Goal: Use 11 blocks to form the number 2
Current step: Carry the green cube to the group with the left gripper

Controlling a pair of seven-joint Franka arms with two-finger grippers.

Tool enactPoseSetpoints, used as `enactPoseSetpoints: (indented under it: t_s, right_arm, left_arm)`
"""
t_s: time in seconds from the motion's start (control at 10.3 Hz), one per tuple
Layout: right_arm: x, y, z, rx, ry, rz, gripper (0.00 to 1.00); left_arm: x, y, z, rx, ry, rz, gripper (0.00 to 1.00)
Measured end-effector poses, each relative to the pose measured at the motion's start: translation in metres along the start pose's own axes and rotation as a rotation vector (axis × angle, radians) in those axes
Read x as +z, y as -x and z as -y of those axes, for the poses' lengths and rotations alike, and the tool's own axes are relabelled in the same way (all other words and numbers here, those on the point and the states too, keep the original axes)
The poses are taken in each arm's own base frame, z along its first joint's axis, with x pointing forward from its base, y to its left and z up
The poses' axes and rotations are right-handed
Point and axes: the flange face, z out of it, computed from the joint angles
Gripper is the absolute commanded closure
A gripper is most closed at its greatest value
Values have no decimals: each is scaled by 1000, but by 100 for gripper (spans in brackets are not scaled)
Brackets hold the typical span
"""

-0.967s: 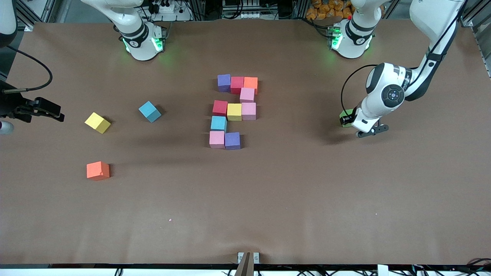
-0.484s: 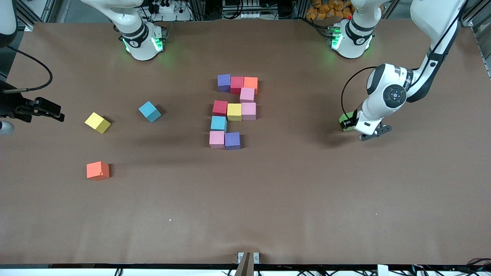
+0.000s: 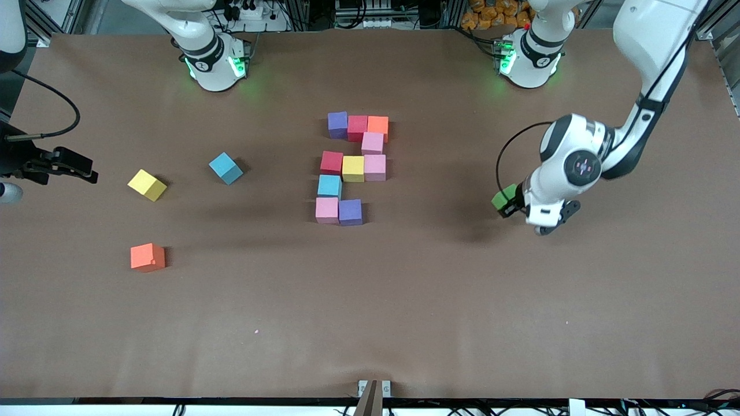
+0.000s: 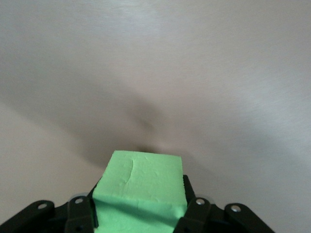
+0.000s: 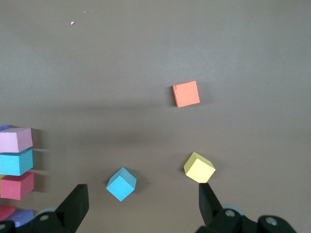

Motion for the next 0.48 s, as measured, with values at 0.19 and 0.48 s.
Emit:
enactPoseSetpoints:
  t_s: [0.19, 0.48]
  right_arm:
    - [0, 0, 0, -1, 0, 1, 0]
    - [1, 0, 0, 0, 0, 2, 0]
  left_arm:
    - [-7, -3, -49, -124, 27, 36, 65]
    - [-12, 22, -112, -266, 89, 91, 65]
